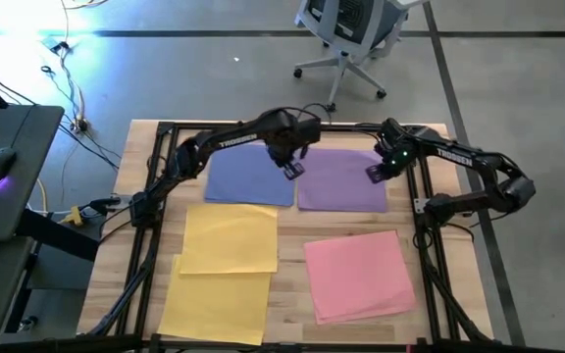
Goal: Organize paper
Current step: Adjust the violet paper and blue paper
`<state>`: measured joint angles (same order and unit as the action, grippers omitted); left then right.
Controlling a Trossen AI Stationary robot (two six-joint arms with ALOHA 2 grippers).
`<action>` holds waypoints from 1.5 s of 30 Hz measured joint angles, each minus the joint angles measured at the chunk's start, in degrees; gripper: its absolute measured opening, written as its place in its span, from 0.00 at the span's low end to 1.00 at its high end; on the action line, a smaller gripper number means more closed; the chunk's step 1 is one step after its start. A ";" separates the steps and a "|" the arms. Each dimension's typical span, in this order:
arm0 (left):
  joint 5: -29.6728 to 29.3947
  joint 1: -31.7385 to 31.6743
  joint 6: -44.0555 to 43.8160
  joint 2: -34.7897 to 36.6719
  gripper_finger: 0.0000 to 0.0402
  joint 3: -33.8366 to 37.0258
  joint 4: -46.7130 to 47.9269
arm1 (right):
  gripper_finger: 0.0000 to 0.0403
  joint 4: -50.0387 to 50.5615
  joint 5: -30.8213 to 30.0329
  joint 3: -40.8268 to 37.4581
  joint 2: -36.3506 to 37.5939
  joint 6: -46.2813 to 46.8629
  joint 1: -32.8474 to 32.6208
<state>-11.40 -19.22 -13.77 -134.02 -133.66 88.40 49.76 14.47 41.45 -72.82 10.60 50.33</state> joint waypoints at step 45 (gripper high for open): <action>5.83 -12.99 -8.17 24.57 0.00 66.70 -38.58 | 0.00 -25.44 -10.21 -2.89 -15.55 16.14 -17.02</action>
<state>-5.56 -32.21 -21.94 -109.45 -66.96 49.82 24.32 4.26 38.57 -88.36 26.73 33.31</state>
